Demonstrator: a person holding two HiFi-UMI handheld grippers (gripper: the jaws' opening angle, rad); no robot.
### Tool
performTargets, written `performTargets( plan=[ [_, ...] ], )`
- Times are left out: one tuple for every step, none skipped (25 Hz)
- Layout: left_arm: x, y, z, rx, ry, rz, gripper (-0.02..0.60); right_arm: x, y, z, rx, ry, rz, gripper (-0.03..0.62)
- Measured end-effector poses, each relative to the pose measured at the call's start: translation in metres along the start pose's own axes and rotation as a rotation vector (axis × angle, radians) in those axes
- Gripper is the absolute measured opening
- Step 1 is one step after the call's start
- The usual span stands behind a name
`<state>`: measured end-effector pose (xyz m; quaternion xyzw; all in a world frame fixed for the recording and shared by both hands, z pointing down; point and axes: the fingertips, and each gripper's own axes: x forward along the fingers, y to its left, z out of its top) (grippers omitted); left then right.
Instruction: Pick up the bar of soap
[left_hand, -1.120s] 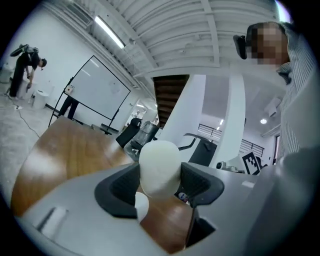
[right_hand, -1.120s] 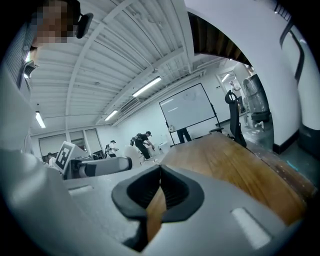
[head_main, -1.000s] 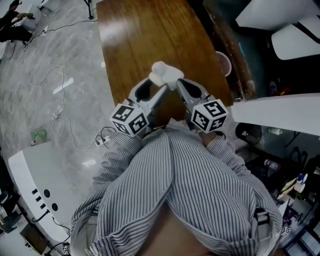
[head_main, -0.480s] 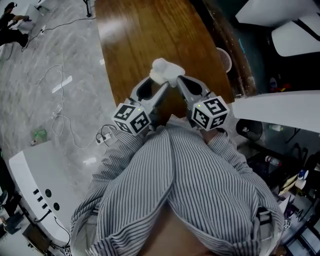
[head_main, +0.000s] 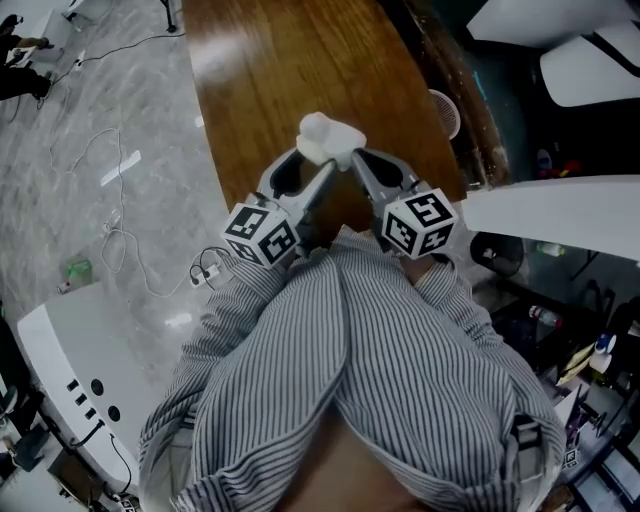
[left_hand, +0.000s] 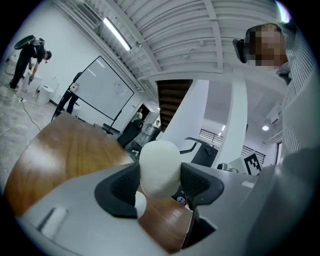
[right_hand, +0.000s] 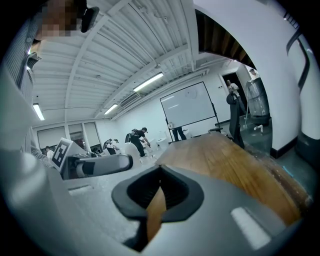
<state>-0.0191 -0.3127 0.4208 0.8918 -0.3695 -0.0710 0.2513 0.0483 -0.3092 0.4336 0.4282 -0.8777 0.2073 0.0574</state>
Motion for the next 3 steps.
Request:
performTargets(
  plan=[
    [0.0005,-0.0004,-0.0012,-0.002,0.0,-0.001,0.264,-0.0005,-0.0004,-0.0011,0.002,0.003,0.002,0.002],
    [0.0009,-0.0009,-0.0025,-0.004,0.001,-0.002,0.264,-0.001,-0.0008,-0.0024,0.004,0.006,0.005,0.002],
    [0.0013,-0.0014,-0.0039,-0.006,0.002,-0.003,0.264,-0.0015,-0.001,-0.0037,0.006,0.009,0.009,0.002]
  ],
)
